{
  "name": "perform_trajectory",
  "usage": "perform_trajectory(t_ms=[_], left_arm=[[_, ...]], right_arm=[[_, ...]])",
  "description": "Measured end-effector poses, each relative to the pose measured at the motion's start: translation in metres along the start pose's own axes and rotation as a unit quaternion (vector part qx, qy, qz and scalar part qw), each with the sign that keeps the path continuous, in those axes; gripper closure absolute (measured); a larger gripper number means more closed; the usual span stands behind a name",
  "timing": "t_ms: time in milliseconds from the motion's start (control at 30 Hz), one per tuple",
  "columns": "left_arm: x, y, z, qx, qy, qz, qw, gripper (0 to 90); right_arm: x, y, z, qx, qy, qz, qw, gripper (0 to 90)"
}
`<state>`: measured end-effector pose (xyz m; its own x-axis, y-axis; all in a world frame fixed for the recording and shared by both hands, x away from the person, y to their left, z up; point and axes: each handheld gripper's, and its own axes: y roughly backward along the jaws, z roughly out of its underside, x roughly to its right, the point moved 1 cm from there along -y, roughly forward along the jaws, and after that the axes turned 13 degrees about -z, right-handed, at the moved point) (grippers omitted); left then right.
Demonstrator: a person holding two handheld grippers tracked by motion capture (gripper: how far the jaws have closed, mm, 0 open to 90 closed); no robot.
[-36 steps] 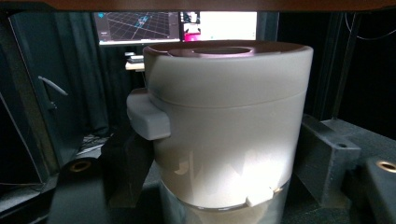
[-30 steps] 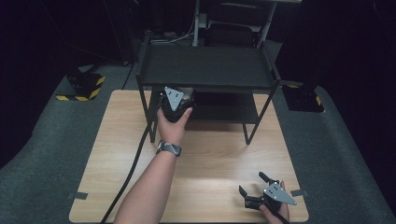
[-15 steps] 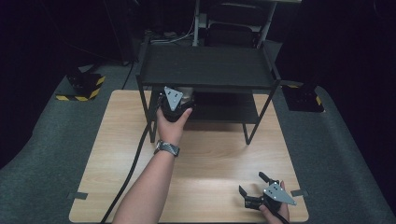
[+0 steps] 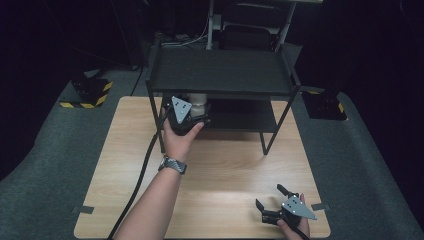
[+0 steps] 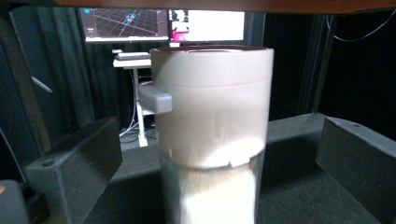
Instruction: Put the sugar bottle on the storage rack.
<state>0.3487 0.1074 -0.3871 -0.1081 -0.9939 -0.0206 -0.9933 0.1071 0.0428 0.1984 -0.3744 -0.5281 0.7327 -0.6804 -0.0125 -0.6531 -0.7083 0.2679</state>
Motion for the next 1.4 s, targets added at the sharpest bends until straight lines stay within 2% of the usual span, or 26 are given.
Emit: perform_trajectory(t_ms=[133, 300, 400, 567, 833, 1133, 1400], left_arm=[[-0.006, 0.014, 0.004, 0.005, 0.001, 0.006, 1.0, 0.5], [-0.012, 0.031, 0.011, 0.014, 0.011, 0.006, 0.9998, 0.5], [-0.015, 0.04, 0.012, 0.009, 0.011, 0.009, 0.9998, 0.5], [-0.022, 0.061, 0.024, 0.025, 0.017, 0.018, 0.9994, 0.5], [-0.036, 0.091, 0.048, 0.037, 0.022, 0.018, 0.9989, 0.5], [-0.052, 0.122, 0.074, 0.034, 0.024, 0.024, 0.9988, 0.5], [-0.067, 0.152, 0.108, 0.028, 0.026, 0.029, 0.9989, 0.5]], right_arm=[[0.0, 0.0, 0.0, -0.001, 0.0, 0.001, 1.0, 0.1], [-0.001, -0.001, -0.001, -0.002, 0.0, 0.003, 1.0, 0.1], [-0.001, -0.001, -0.001, -0.002, 0.0, 0.003, 1.0, 0.1], [-0.001, -0.001, -0.001, -0.003, 0.001, 0.004, 1.0, 0.1], [-0.002, -0.001, -0.001, -0.004, 0.001, 0.005, 1.0, 0.1], [-0.002, -0.001, -0.001, -0.005, 0.004, 0.006, 1.0, 0.1], [-0.003, -0.001, -0.001, -0.005, 0.006, 0.006, 0.9999, 0.1]])
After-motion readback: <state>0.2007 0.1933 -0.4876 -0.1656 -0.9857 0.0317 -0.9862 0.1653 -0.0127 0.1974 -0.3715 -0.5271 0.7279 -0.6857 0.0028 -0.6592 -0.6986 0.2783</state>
